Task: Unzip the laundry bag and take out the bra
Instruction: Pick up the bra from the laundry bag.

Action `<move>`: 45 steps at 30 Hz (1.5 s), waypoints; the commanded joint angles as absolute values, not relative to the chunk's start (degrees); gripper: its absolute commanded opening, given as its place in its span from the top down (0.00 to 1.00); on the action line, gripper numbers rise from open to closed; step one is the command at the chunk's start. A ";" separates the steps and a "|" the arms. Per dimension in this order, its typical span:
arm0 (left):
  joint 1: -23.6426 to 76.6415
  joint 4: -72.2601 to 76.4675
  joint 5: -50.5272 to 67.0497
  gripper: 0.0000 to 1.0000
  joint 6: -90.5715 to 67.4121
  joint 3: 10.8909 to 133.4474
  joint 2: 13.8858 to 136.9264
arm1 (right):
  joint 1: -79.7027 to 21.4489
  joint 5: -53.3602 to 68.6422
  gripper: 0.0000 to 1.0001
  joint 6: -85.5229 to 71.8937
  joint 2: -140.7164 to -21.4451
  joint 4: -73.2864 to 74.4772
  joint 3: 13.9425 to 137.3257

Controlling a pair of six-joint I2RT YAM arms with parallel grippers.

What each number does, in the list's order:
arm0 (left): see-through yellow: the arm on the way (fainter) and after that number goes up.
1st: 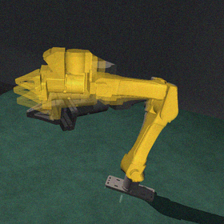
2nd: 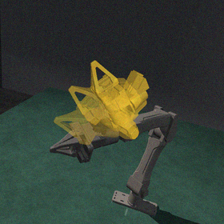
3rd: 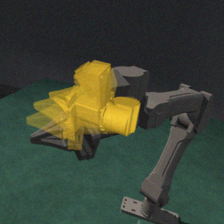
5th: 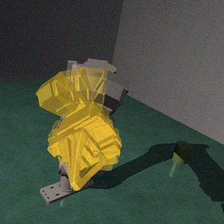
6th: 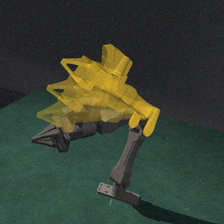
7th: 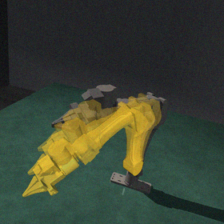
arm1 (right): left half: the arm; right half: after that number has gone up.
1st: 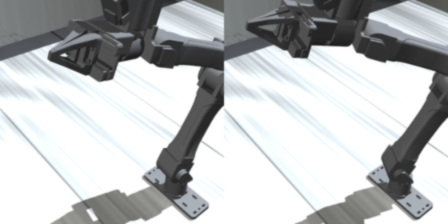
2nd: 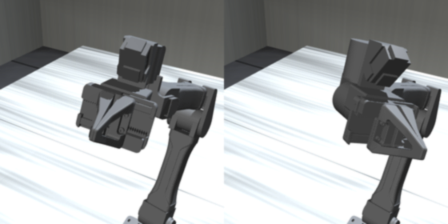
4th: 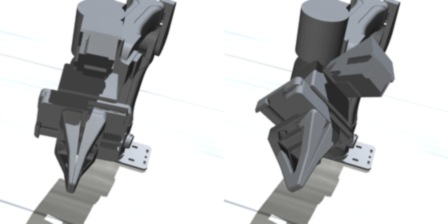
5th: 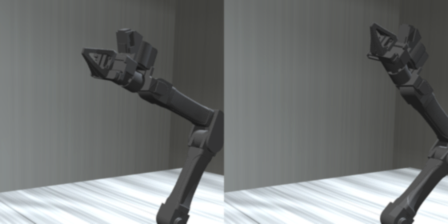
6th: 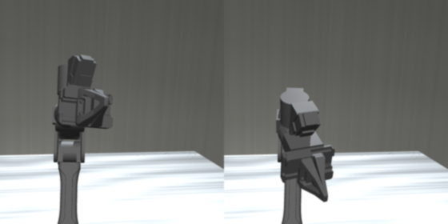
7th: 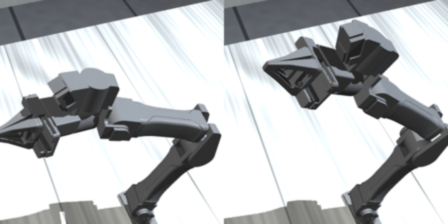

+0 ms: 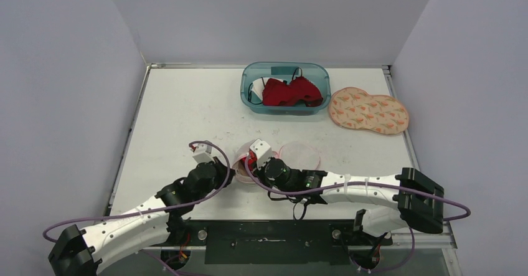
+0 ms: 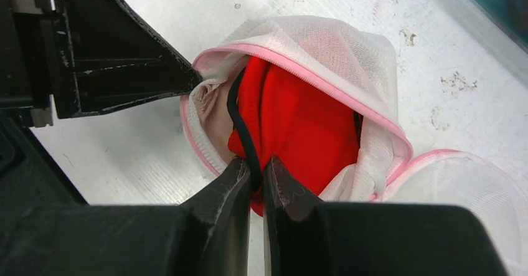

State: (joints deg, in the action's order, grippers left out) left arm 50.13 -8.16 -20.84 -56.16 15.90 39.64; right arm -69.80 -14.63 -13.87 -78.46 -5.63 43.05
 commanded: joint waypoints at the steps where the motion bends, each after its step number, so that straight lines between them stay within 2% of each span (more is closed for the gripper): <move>1: 49.83 -0.93 -21.14 1.00 -53.54 20.04 44.48 | -69.70 -16.72 0.95 -12.15 -73.43 -2.09 42.52; 10: 49.83 10.49 -15.84 1.00 -52.35 24.02 59.86 | -68.66 -24.27 0.95 -15.30 -64.63 5.29 38.25; 17: 49.66 14.04 -13.91 1.00 -52.88 23.82 64.59 | -63.82 -19.35 0.95 -22.66 -59.55 -1.00 30.22; 19: 49.71 14.59 -13.51 1.00 -53.12 23.66 65.02 | -63.65 -18.49 0.87 -23.21 -58.50 -2.43 28.87; 24: 49.69 15.02 -13.10 1.00 -53.57 23.29 65.22 | -63.69 -17.14 0.56 -23.63 -55.73 -3.33 28.60; 29: 49.70 15.04 -12.85 1.00 -53.61 23.55 65.64 | -63.72 -14.56 0.36 -23.35 -54.54 -2.75 29.59; 39: 49.71 15.18 -12.66 1.00 -53.88 23.65 65.94 | -65.91 -12.37 0.20 -20.48 -60.28 -3.74 31.17; 45: 49.80 15.13 -12.27 1.00 -54.24 23.56 65.61 | -68.95 -19.05 0.13 -19.24 -64.81 -4.91 31.80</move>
